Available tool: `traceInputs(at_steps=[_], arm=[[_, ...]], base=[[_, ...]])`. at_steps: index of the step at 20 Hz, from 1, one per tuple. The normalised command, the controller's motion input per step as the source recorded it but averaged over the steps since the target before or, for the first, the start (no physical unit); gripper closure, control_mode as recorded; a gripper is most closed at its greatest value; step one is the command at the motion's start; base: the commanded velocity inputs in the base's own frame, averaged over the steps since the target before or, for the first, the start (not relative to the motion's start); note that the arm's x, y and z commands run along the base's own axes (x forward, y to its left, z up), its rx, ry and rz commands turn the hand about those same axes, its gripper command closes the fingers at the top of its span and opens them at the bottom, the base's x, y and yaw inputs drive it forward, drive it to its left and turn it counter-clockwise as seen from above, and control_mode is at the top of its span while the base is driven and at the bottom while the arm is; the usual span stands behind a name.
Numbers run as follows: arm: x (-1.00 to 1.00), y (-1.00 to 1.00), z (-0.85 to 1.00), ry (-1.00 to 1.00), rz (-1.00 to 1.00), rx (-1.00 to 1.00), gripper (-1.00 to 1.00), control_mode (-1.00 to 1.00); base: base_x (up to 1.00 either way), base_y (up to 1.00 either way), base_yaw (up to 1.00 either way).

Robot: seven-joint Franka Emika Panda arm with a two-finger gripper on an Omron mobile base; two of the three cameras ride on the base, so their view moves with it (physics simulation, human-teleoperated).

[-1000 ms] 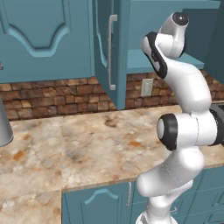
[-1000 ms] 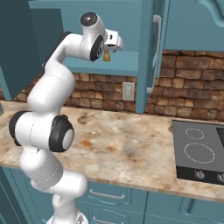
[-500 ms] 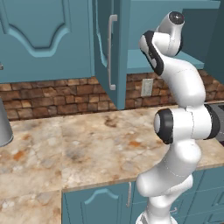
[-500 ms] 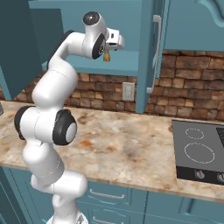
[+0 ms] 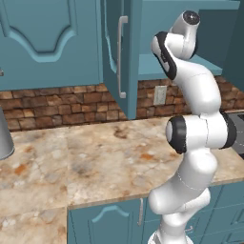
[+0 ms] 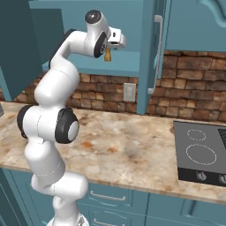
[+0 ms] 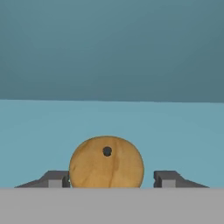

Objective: Retrieve the shaker from the cabinet and place it next the steak on a plate on the dining table.

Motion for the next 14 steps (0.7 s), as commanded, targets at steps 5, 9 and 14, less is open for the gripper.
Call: traceInputs(at_steps=[5, 9, 14], arm=[[-0.12, 0.0, -0.08, 0.0, 0.0, 0.0, 1.0, -1.0], [-0.47, -0.05, -0.25, -0.09, 0.0, 0.0, 1.0, -1.0], [-0.93, -0.01, -0.05, -0.11, 0.01, 0.0, 1.0, -1.0]], base=[[0.0, 0.0, 0.0], [0.0, 0.0, 0.0], [0.0, 0.0, 0.0]])
